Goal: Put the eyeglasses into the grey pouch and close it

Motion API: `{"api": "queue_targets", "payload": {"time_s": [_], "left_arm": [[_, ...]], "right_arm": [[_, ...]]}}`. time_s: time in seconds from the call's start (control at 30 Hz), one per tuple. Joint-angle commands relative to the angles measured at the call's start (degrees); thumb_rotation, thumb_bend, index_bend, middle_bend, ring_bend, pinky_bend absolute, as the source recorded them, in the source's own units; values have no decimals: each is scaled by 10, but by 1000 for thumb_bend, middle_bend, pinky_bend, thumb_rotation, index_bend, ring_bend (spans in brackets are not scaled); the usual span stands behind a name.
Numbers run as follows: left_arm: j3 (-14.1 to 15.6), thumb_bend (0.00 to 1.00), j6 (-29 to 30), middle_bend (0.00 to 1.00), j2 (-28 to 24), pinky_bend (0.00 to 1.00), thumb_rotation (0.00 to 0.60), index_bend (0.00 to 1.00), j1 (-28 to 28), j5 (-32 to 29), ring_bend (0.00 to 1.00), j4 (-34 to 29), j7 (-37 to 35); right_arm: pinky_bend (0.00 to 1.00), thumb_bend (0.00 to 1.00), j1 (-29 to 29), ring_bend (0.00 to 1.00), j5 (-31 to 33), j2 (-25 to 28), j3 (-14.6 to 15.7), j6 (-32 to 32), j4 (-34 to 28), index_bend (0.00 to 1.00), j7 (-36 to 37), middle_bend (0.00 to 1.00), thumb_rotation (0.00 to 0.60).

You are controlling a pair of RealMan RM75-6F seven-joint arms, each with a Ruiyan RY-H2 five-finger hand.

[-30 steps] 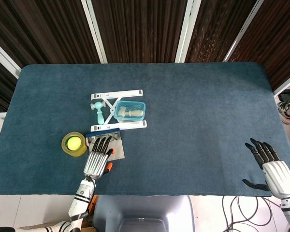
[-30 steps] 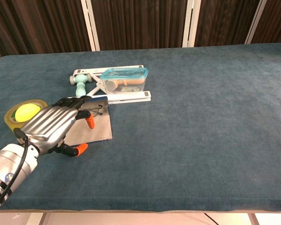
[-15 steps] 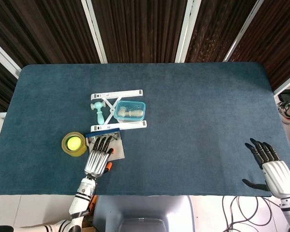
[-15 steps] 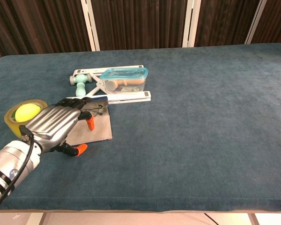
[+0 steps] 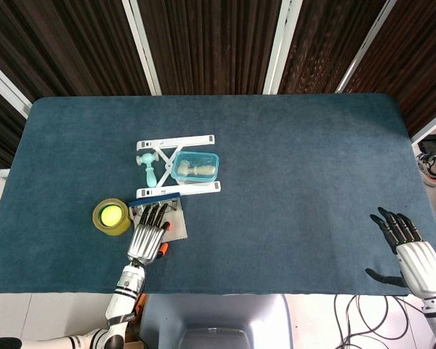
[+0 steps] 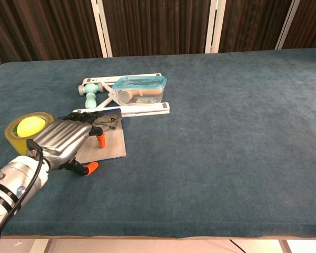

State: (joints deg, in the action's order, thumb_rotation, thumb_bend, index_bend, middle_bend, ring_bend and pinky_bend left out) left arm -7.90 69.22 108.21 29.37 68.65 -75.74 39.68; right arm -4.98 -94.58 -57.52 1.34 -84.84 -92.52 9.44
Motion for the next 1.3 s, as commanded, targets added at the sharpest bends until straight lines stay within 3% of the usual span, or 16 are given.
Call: {"api": "queue_targets", "payload": {"time_s": [0.03, 0.43, 0.9, 1.3], "left_arm": [[-1, 275, 9, 0, 4, 18, 600, 420, -1, 7, 0, 7, -4], [-9, 296, 61, 0, 37, 25, 600, 441, 0, 57, 0, 88, -54], [-30, 314, 57, 1, 65, 26, 600, 481, 15, 62, 0, 149, -82], [-24, 475, 48, 28, 63, 22, 600, 581, 15, 67, 0, 157, -85]], "right_arm": [[54, 174, 1, 0, 0, 0, 0, -1, 0, 0, 0, 0, 600], [54, 173, 1, 0, -1, 0, 1, -2, 2, 0, 1, 0, 600], [54, 173, 2, 0, 0, 1, 0, -4, 4, 0, 7, 0, 600], [54, 174, 3, 0, -3, 1, 1, -6, 5, 0, 7, 0, 600]]}}
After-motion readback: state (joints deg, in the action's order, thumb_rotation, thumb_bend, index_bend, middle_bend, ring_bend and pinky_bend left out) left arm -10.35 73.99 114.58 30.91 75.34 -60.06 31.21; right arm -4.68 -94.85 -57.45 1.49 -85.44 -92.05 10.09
